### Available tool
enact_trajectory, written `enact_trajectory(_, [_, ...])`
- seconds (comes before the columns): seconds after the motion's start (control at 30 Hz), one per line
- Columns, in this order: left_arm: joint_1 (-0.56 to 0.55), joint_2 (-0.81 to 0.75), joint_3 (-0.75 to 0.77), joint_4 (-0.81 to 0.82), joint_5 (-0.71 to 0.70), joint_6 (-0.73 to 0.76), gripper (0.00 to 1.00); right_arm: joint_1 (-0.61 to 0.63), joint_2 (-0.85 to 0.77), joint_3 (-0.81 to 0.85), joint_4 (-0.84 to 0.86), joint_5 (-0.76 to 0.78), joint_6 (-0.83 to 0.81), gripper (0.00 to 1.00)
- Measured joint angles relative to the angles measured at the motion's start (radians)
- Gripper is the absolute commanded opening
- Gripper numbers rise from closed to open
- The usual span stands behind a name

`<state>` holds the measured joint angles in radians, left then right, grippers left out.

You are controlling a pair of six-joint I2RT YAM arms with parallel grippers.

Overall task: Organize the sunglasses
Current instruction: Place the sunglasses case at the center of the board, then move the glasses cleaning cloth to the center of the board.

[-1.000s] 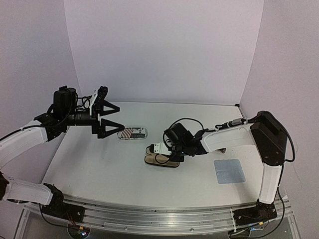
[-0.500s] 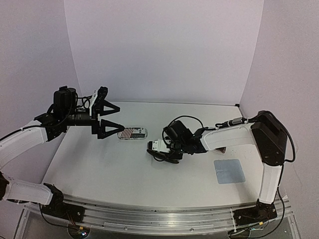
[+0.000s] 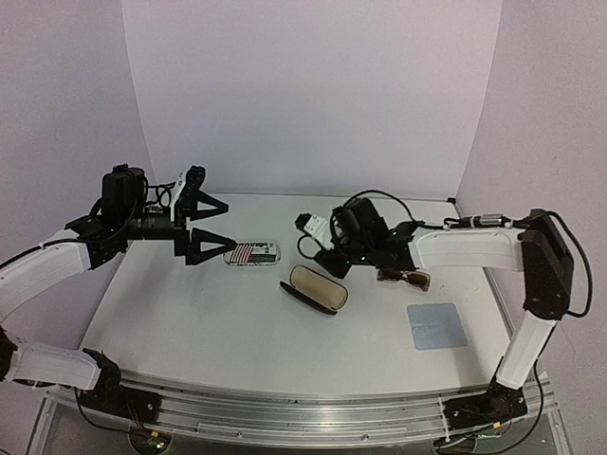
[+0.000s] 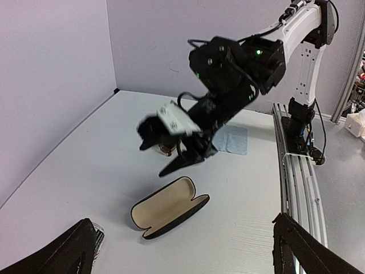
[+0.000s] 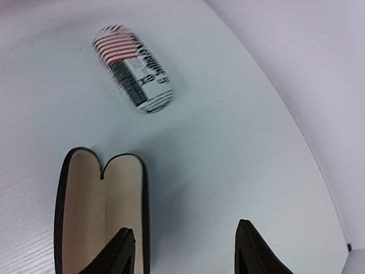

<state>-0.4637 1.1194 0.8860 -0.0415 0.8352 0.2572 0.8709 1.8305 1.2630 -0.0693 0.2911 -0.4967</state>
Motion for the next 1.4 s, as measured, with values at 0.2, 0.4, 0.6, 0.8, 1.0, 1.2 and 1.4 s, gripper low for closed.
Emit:
enact_trajectory(0.2, [0.000, 0.000, -0.026, 0.015, 0.000, -0.001, 1.00, -0.148, -0.225, -0.126, 0.012, -0.064, 0.542, 0.55])
enact_trajectory(0.4, [0.000, 0.000, -0.052, 0.058, 0.002, -0.023, 1.00, -0.272, -0.333, -0.255, -0.231, -0.012, 0.998, 0.19])
enact_trajectory(0.6, [0.000, 0.000, -0.087, 0.090, 0.003, -0.041, 1.00, -0.268, -0.385, -0.430, -0.454, -0.006, 1.260, 0.00])
enact_trajectory(0.8, [0.000, 0.000, -0.092, 0.107, 0.004, -0.048, 1.00, -0.268, -0.389, -0.559, -0.527, -0.024, 1.379, 0.00])
enact_trajectory(1.0, [0.000, 0.000, -0.096, 0.118, 0.009, -0.049, 1.00, -0.266, -0.353, -0.588, -0.474, -0.064, 1.400, 0.00])
enact_trajectory(1.2, [0.000, 0.000, -0.097, 0.123, 0.010, -0.048, 1.00, -0.188, -0.352, -0.599, -0.377, -0.100, 1.470, 0.00])
enact_trajectory(1.4, [-0.001, 0.000, -0.098, 0.145, 0.011, -0.048, 1.00, 0.015, -0.237, -0.490, -0.318, -0.195, 1.543, 0.00])
